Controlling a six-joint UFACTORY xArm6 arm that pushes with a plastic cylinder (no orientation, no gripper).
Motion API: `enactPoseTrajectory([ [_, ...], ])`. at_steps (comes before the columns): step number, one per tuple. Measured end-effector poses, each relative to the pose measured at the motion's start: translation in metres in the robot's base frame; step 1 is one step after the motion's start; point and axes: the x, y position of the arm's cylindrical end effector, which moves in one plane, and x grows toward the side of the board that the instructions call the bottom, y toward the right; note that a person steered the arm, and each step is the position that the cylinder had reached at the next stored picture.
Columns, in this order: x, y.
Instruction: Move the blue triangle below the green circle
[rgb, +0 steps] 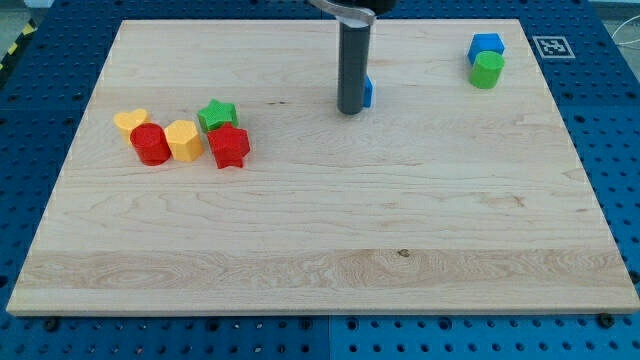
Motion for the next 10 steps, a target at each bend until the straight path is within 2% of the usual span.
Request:
enactPoseTrajectory([
  [1,-0.017,0.005],
  [3,-0.033,-0.049],
  [4,-0.043,-0.040],
  [9,-0.042,0.125],
  [10,-0.030,0.126],
])
